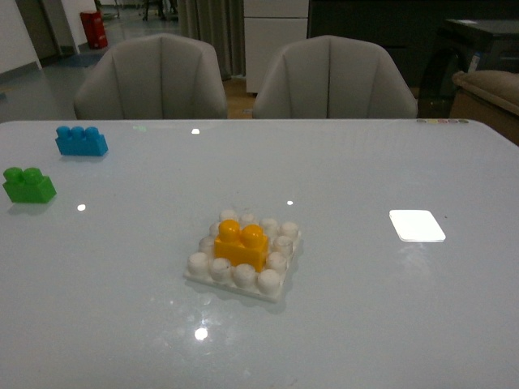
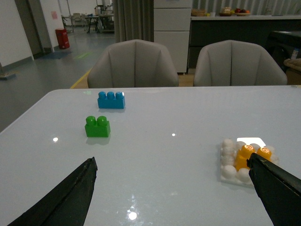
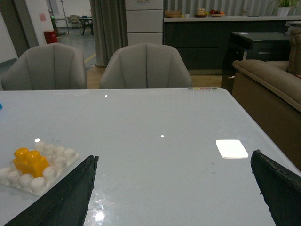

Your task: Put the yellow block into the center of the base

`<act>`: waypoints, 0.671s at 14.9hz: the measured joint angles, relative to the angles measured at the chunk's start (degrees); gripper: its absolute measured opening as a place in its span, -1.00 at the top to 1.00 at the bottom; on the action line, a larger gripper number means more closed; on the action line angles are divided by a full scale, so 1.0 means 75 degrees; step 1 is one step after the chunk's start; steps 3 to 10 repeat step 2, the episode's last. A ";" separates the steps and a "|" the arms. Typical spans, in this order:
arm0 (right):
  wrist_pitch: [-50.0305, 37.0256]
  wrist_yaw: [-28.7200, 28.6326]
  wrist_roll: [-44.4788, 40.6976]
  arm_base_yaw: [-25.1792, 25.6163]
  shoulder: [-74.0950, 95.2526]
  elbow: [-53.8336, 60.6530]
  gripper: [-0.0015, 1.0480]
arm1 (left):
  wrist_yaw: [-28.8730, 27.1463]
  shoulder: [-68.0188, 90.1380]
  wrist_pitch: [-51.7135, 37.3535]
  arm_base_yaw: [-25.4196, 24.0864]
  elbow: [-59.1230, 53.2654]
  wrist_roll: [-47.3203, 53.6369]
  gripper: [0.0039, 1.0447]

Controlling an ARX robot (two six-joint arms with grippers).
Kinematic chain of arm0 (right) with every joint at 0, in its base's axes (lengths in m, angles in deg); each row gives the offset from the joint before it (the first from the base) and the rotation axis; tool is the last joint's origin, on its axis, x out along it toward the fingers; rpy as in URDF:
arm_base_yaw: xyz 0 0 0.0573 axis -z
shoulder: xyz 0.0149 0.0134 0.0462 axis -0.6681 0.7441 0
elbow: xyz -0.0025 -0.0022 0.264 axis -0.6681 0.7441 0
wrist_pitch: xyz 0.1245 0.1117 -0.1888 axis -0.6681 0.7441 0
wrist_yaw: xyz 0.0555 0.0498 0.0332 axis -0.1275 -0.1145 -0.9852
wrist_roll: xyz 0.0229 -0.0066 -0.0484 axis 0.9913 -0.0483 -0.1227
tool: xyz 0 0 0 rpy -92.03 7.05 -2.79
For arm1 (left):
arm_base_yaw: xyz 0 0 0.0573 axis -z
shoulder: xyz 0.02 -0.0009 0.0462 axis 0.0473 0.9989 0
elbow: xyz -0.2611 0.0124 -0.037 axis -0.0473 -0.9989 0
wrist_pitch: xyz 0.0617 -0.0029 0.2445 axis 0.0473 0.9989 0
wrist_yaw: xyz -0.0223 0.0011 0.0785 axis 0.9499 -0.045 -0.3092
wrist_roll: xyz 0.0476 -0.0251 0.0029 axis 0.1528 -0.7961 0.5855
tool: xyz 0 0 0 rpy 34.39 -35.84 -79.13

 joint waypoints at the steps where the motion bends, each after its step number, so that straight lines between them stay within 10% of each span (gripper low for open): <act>1: 0.0000 0.0000 0.0000 0.0000 0.0000 0.0000 -0.88 | 0.0000 0.0000 0.0000 0.0000 0.0000 0.0000 -0.88; 10: 0.0000 0.0000 0.0000 0.0000 0.0000 0.0000 -0.88 | 0.0000 0.0000 0.0000 0.0000 0.0000 0.0000 -0.88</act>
